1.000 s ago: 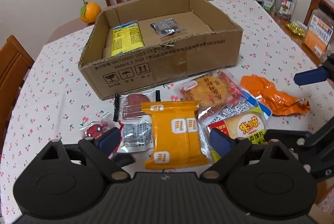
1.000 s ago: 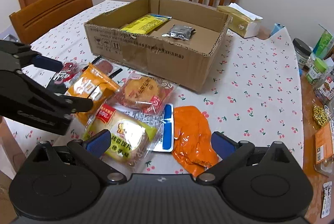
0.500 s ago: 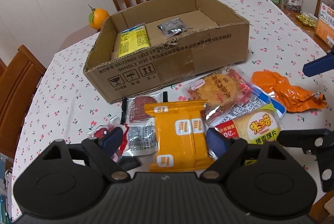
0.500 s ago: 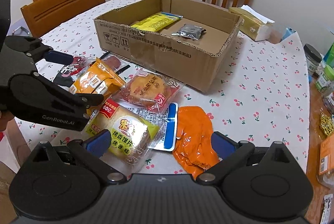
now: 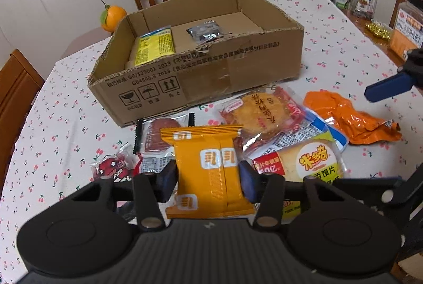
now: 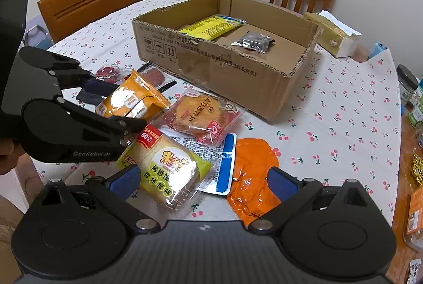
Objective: Organize snacks
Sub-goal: 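Move left tool to the orange cake packet and grasp it, then grasp the yellow biscuit packet with right tool while left tool holds the orange packet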
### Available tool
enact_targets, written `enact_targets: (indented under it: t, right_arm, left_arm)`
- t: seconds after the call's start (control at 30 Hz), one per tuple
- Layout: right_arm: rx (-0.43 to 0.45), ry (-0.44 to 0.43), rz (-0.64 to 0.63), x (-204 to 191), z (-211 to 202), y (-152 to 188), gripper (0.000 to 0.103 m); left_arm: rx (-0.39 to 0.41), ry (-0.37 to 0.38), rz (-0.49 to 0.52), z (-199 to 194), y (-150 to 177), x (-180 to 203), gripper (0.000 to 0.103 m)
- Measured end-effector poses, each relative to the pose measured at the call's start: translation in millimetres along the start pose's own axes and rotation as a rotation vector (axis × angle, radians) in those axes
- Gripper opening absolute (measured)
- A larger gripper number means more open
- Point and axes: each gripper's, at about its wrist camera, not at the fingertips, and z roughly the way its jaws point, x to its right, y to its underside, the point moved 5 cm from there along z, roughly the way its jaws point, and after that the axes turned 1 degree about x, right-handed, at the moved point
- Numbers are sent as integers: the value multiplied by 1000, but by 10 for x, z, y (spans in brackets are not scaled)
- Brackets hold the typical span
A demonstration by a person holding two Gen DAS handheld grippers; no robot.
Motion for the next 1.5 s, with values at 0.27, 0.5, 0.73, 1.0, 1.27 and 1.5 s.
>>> enact_targets:
  t: [0.27,0.5,0.73,1.0,1.27,1.5]
  right_arm:
    - [-15,-39,-42,-93,60,-33,103]
    - [-26,-126,-130,-272,228,-176,103]
    - [-86,-206,-181,-464,501,-282,103]
    - [-164,-257,-109,-515,404,-118,103]
    - [-207,-267,-40,-607,310,96,103]
    - [-181,-152,-105,-655,339,110,82]
  left_arm:
    - [0,29,-48,-102,3,-135,47]
    - [-2,44,-99,-236,19,-310,47]
    - [-23,79,-157,-306,120,-492,47]
    - [-55,159,-129,-346,291,-524,47]
    - [-94,199,-78,-283,444,-468,48]
    - [-92,178,-68,-238,500,-404,66]
